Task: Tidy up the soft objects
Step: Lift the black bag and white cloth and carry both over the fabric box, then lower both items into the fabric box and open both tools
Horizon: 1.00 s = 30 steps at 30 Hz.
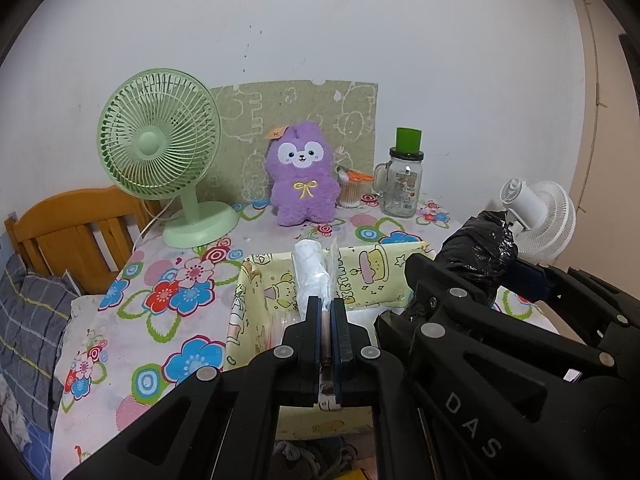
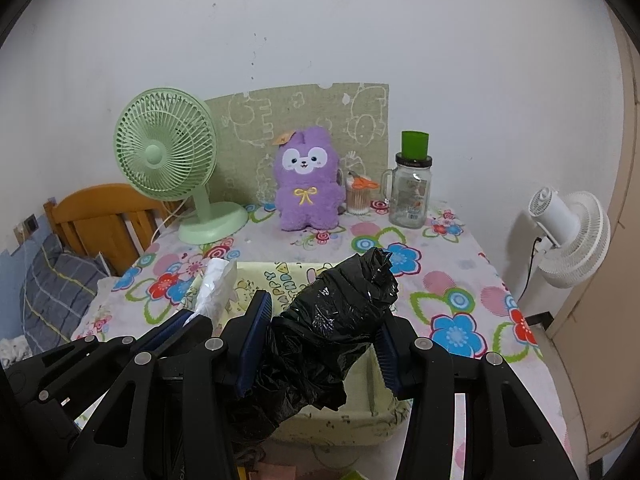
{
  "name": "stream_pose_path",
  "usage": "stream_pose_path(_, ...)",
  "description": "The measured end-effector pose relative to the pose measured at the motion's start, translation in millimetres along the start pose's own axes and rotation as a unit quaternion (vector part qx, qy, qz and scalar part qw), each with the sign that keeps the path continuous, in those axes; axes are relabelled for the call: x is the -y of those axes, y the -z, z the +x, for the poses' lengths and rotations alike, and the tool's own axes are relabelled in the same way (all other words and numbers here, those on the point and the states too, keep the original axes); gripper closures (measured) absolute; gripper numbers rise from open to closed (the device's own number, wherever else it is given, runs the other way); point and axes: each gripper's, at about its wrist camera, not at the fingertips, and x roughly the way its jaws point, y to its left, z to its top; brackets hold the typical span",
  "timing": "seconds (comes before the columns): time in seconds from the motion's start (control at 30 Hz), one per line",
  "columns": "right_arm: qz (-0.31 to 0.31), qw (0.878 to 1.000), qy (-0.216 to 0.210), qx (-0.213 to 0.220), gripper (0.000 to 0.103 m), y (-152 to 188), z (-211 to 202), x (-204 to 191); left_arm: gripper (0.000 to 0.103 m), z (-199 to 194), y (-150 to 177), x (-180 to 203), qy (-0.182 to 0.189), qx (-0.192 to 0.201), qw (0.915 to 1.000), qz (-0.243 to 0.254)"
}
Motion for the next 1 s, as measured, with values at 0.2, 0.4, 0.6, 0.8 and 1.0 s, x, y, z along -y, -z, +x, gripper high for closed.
stream_pose_path(0.2,0.016,1.000,0.000,-0.009,0.050,5,16,5,0.100,15,2,0,-0.006,-0.012,0.9999,0.006)
stream_pose_path(0.4,0.018,1.000,0.003,-0.020,0.050,7,30,6,0.082,26,4,-2,-0.019,-0.017,0.9997,0.006)
stream_pose_path(0.6,0.014,1.000,-0.005,-0.022,0.051,8,39,2,0.054,33,6,-8,-0.020,-0.026,0.9994,0.002)
stream_pose_path(0.8,0.006,0.999,-0.005,-0.046,0.042,12,53,-3,0.038,43,12,-14,-0.015,-0.044,0.9989,-0.006)
stream_pose_path(1.0,-0.007,0.999,-0.003,-0.041,0.015,15,53,-6,0.024,41,16,-11,-0.010,-0.044,0.9990,0.000)
